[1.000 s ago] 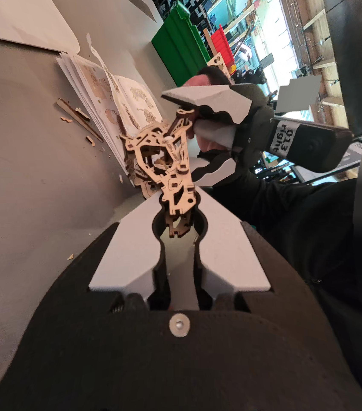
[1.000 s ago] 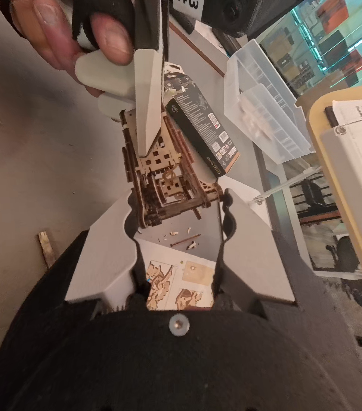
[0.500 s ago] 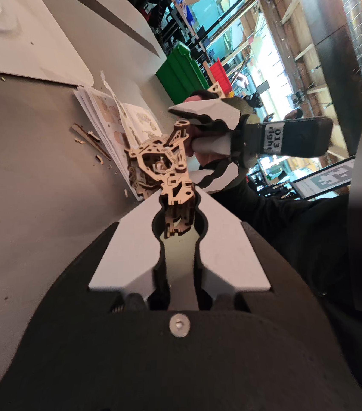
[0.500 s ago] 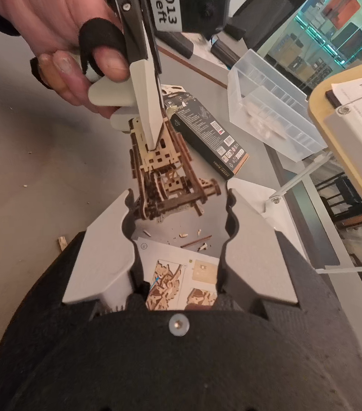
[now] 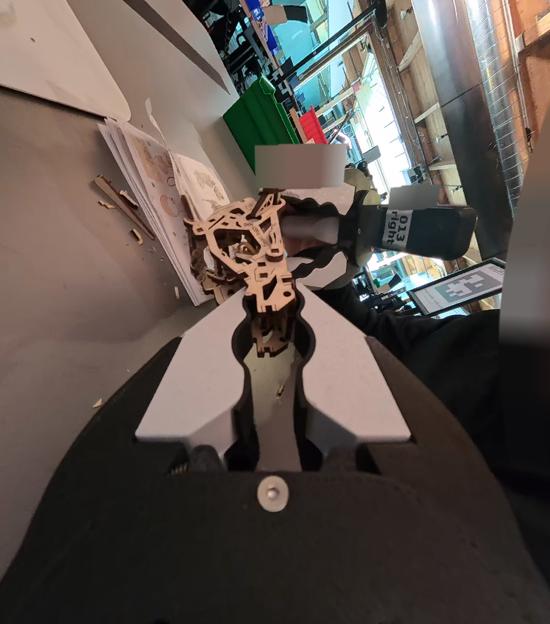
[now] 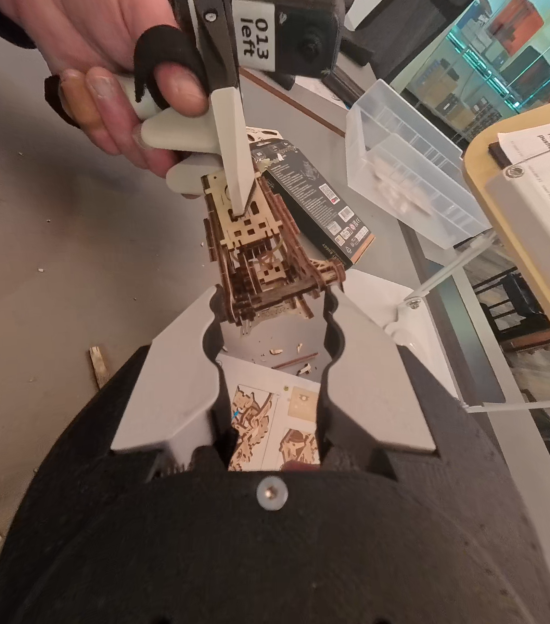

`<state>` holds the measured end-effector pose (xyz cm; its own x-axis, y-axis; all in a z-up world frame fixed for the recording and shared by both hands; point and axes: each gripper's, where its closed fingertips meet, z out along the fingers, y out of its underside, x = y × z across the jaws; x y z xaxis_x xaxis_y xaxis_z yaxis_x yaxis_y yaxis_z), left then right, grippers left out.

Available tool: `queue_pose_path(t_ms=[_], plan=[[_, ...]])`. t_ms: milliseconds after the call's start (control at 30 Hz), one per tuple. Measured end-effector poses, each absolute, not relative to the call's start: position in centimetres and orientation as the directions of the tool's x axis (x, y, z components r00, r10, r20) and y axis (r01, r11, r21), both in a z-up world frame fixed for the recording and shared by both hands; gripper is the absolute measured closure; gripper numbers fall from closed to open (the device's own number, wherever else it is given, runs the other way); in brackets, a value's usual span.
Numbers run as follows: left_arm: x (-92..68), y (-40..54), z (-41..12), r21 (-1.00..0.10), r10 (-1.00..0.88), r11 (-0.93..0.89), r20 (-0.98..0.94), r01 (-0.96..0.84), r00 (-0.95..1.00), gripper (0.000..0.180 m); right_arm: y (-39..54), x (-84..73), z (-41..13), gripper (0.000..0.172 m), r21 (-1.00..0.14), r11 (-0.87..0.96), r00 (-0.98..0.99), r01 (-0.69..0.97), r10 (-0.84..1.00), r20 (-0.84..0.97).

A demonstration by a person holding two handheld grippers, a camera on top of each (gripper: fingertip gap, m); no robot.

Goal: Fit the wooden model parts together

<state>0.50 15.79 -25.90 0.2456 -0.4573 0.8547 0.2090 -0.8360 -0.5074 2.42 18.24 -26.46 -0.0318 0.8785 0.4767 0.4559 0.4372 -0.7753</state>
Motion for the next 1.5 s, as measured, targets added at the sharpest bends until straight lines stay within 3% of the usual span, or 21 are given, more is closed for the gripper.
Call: queue_pose_path(t_ms=[167, 233, 400, 533, 567, 767, 1500], plan=[[0.4, 15.7, -25.7, -0.496, -0.452, -0.841, 0.863, 0.216, 0.225, 0.165, 17.8, 2.9, -26.1, 0.092, -0.785, 0.437, -0.067, 0.440, 0.887, 0.456], [0.4, 15.8, -25.6, -0.494, -0.451, -0.841, 0.865, 0.219, 0.221, 0.165, 17.7, 3.4, -26.3, 0.073, -0.773, 0.444, -0.095, 0.454, 0.886, 0.454], [0.5, 15.4, -25.6, -0.492, -0.452, -0.849, 0.865, 0.194, 0.217, 0.165, 17.1, 3.7, -26.0, 0.063, -0.737, 0.509, -0.128, 0.445, 0.851, 0.510], [0.9, 15.1, -25.8, -0.496, -0.458, -0.852, 0.861, 0.168, 0.220, 0.165, 17.1, 3.7, -25.5, 0.094, -0.778, 0.481, -0.113, 0.403, 0.870, 0.480], [1.0, 14.9, -25.8, -0.496, -0.461, -0.855, 0.861, 0.155, 0.215, 0.165, 17.0, 3.6, -25.4, 0.109, -0.788, 0.475, -0.111, 0.391, 0.875, 0.472], [1.3, 14.2, -26.6, -0.531, -0.500, -0.844, 0.828, 0.069, 0.255, 0.165, 17.4, 4.4, -25.4, 0.138, -0.819, 0.432, -0.124, 0.377, 0.900, 0.417], [1.0, 13.7, -28.3, -0.586, -0.567, -0.809, 0.752, -0.055, 0.337, 0.164, 17.4, 3.9, -27.2, 0.160, -0.768, 0.487, -0.143, 0.415, 0.869, 0.474]])
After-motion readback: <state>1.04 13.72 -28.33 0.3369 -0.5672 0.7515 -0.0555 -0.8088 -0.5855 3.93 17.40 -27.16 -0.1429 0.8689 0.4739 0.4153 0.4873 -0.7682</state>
